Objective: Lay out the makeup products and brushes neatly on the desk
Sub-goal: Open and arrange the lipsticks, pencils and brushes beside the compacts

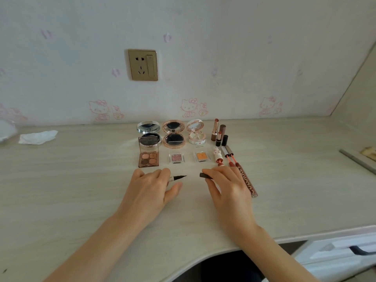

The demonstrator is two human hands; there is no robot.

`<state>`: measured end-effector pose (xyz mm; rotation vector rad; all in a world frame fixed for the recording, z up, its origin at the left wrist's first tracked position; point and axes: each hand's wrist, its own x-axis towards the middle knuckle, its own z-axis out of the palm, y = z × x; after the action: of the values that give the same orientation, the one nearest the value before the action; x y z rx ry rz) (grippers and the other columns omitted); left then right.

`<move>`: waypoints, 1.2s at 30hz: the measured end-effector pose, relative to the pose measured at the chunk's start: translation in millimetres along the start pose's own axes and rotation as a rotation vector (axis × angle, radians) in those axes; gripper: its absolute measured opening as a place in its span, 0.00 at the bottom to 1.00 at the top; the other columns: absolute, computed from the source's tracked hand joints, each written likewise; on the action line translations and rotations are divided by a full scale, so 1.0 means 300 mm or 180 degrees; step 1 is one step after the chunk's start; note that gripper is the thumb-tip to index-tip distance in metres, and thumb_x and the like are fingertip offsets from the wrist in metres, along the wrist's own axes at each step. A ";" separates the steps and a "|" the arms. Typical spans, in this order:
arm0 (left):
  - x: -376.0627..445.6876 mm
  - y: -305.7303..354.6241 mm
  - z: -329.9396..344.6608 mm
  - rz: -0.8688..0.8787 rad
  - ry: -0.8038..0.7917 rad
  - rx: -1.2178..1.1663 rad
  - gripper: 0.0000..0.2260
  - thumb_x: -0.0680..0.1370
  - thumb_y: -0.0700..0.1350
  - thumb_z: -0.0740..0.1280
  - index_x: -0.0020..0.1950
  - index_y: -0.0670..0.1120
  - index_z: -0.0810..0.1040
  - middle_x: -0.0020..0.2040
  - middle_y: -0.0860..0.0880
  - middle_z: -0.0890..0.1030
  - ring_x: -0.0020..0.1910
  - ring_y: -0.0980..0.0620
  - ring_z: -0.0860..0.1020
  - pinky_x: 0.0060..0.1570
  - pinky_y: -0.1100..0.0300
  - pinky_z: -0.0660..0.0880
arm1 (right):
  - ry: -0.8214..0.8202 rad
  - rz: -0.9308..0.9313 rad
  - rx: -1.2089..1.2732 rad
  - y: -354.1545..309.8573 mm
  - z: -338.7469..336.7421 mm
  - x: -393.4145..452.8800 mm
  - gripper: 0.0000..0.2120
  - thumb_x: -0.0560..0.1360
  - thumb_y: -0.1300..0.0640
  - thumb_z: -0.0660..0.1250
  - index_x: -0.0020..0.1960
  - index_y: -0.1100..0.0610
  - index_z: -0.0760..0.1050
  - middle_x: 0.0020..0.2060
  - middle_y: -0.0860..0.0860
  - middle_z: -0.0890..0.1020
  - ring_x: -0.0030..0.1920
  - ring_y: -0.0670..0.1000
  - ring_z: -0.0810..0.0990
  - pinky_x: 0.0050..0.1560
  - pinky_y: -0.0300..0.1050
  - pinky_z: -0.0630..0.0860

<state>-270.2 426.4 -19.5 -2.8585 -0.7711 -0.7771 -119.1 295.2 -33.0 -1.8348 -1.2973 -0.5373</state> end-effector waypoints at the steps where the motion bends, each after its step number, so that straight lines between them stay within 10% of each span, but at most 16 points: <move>1: -0.002 0.003 -0.006 -0.0107 0.0047 -0.0170 0.17 0.78 0.56 0.51 0.38 0.48 0.70 0.31 0.55 0.75 0.27 0.52 0.71 0.39 0.50 0.72 | -0.0050 0.0097 0.0033 0.000 -0.004 0.000 0.08 0.74 0.58 0.70 0.52 0.54 0.82 0.45 0.46 0.81 0.48 0.49 0.76 0.46 0.37 0.73; 8: 0.032 0.078 -0.060 -0.0783 -0.0039 -0.1991 0.10 0.80 0.40 0.59 0.52 0.47 0.80 0.39 0.55 0.75 0.34 0.60 0.71 0.34 0.68 0.64 | -0.0258 0.0845 0.0603 -0.007 -0.062 0.020 0.11 0.73 0.57 0.71 0.55 0.50 0.81 0.38 0.34 0.76 0.43 0.44 0.78 0.48 0.40 0.77; 20: 0.153 0.283 -0.053 -0.0971 -0.0415 -0.3160 0.09 0.75 0.44 0.70 0.54 0.53 0.78 0.34 0.54 0.83 0.34 0.61 0.78 0.38 0.73 0.70 | -0.0407 0.1496 0.1217 0.106 -0.223 0.063 0.10 0.75 0.58 0.69 0.53 0.47 0.77 0.38 0.43 0.82 0.39 0.40 0.78 0.35 0.30 0.72; 30: 0.271 0.470 0.068 -0.0249 -0.0479 -0.2270 0.08 0.79 0.47 0.63 0.54 0.53 0.80 0.34 0.55 0.77 0.36 0.59 0.76 0.39 0.62 0.75 | -0.0679 0.1549 0.0272 0.359 -0.289 0.084 0.12 0.75 0.54 0.69 0.58 0.50 0.77 0.41 0.45 0.82 0.42 0.40 0.78 0.37 0.25 0.70; 36: 0.375 0.562 0.142 0.0217 -0.0539 -0.1269 0.12 0.78 0.51 0.63 0.59 0.50 0.78 0.48 0.54 0.79 0.54 0.53 0.71 0.51 0.57 0.71 | -0.0895 0.1120 -0.0474 0.476 -0.284 0.075 0.13 0.76 0.52 0.66 0.60 0.53 0.77 0.44 0.48 0.81 0.45 0.48 0.75 0.43 0.43 0.74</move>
<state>-84.6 339.0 7.9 -3.3222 -0.5861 -0.7621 29.7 218.5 -19.7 -2.2650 -1.0944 -0.1938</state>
